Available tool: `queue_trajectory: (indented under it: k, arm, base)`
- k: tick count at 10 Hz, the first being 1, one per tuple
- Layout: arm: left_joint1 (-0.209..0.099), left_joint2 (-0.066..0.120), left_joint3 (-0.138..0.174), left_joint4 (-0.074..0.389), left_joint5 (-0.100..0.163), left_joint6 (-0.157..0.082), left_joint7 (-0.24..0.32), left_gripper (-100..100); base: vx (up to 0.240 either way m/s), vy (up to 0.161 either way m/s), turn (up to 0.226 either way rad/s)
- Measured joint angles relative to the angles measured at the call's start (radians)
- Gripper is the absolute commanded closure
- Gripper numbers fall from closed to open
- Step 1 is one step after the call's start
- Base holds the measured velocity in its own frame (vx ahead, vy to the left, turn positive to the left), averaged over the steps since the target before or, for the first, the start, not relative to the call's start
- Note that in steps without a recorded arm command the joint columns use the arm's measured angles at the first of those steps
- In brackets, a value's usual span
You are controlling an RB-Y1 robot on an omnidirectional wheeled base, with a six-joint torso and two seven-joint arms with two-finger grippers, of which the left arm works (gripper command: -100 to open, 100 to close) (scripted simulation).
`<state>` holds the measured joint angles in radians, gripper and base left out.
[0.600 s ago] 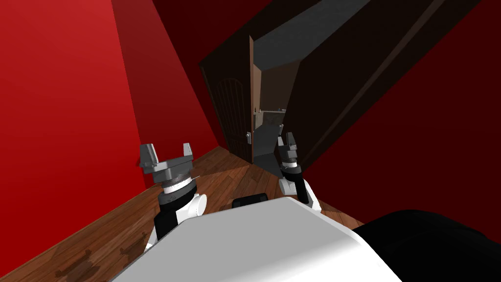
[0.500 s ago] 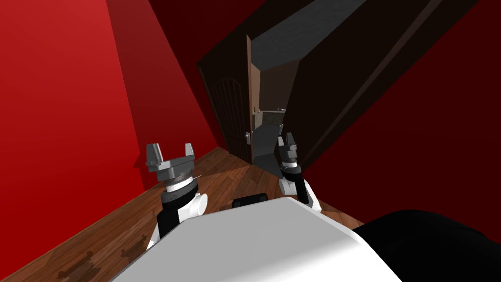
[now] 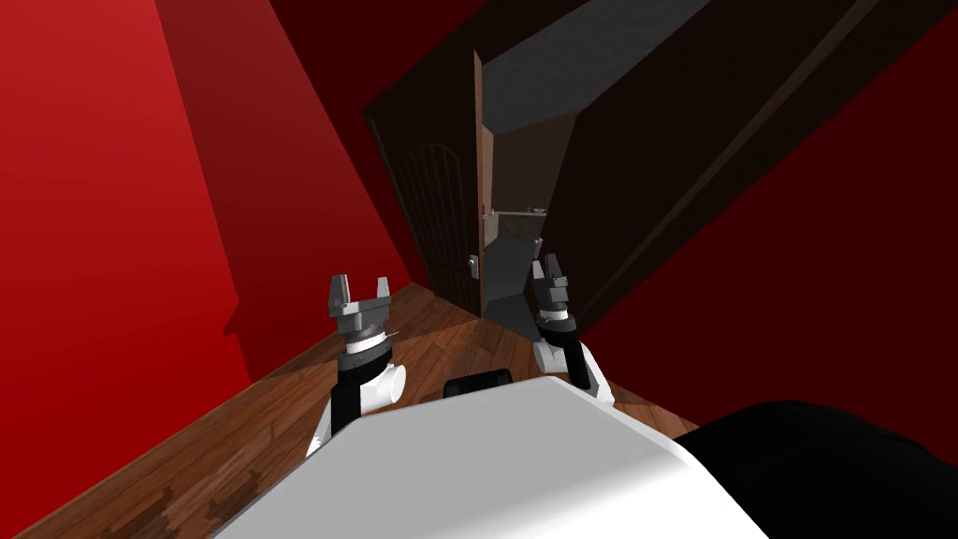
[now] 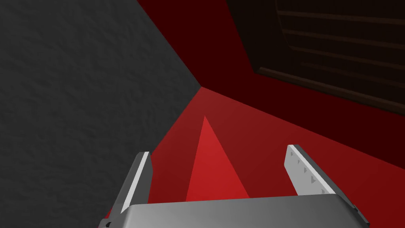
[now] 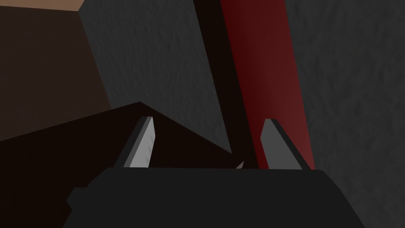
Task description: Push the door open
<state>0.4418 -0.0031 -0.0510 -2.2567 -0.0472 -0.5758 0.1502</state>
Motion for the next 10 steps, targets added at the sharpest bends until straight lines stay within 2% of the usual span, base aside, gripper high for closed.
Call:
queue_trajectory:
  k: [1, 4, 5, 6, 8, 10]
  arm:
    - [-0.005, 0.007, -0.004, 0.020, 0.001, 0.004, 0.001, -100]
    - [-0.043, 0.024, -0.017, 0.102, 0.000, 0.023, 0.004, -100]
    - [-0.050, 0.029, -0.026, 0.117, -0.002, 0.037, 0.005, -100]
    - [-0.072, 0.029, -0.035, 0.144, -0.006, 0.056, 0.002, -100]
    - [-0.097, 0.037, -0.051, 0.210, -0.010, 0.066, 0.000, -100]
    - [-0.122, 0.043, -0.070, 0.262, -0.014, 0.092, -0.001, -100]
  base:
    - [0.095, 0.027, -0.073]
    - [0.097, 0.039, -0.095]
    - [0.087, 0.044, -0.095]
    - [0.091, 0.054, -0.115]
    - [0.094, 0.061, -0.111]
    - [0.101, 0.057, -0.108]
